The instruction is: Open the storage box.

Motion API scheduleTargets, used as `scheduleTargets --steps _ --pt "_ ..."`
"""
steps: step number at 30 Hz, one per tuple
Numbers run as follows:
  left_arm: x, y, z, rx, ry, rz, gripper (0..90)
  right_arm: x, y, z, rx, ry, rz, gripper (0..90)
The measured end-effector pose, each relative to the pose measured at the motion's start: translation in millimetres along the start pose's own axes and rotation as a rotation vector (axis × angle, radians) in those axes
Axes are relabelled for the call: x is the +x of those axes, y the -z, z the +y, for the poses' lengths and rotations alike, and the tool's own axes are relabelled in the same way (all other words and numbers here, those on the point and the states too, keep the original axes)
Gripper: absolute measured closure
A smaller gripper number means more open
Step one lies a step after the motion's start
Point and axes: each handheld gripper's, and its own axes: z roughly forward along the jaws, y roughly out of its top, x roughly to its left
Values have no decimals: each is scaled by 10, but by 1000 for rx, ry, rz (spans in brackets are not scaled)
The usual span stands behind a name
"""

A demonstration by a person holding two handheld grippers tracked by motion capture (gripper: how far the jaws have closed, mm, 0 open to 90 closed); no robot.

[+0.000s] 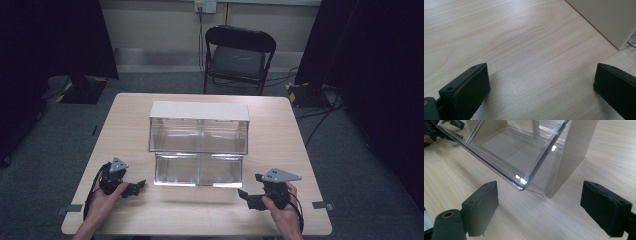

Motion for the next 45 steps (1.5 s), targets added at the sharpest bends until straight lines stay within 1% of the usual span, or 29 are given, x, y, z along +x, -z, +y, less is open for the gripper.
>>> scheduleTargets --steps 2,7,11,15,16,18,21,23,25,29,32,36,42,45 --pt "0 0 0 0 0 0 0 21 -23 7 -3 4 0 142" --pt "-1 -1 0 0 1 -2 0 64 -94 2 18 11 12 142" --pt "0 0 0 0 0 0 0 97 -140 -1 24 19 19 143" --pt "0 0 0 0 -1 0 0 115 -208 -29 52 29 14 145" --pt "0 0 0 0 0 0 0 115 -221 -31 52 35 10 147" --pt "0 0 0 0 0 0 0 103 -243 -22 46 27 -1 148" --pt "0 0 0 0 0 0 0 80 -295 -16 51 18 -17 152" --pt "0 0 0 0 0 0 0 77 -326 -16 56 22 -23 155" --pt "0 0 0 0 0 0 0 73 -349 -21 55 21 -40 159" --pt "0 0 0 0 0 0 0 38 -390 -39 68 -4 -60 162" --pt "0 0 0 0 0 0 0 30 -404 -38 63 -14 -67 157" --pt "0 0 0 0 0 0 0 40 -407 -36 58 -10 -66 155" --pt "0 0 0 0 0 0 0 67 -380 -19 22 -21 -24 141" --pt "0 0 0 0 0 0 0 79 -376 -16 13 -15 -25 142"
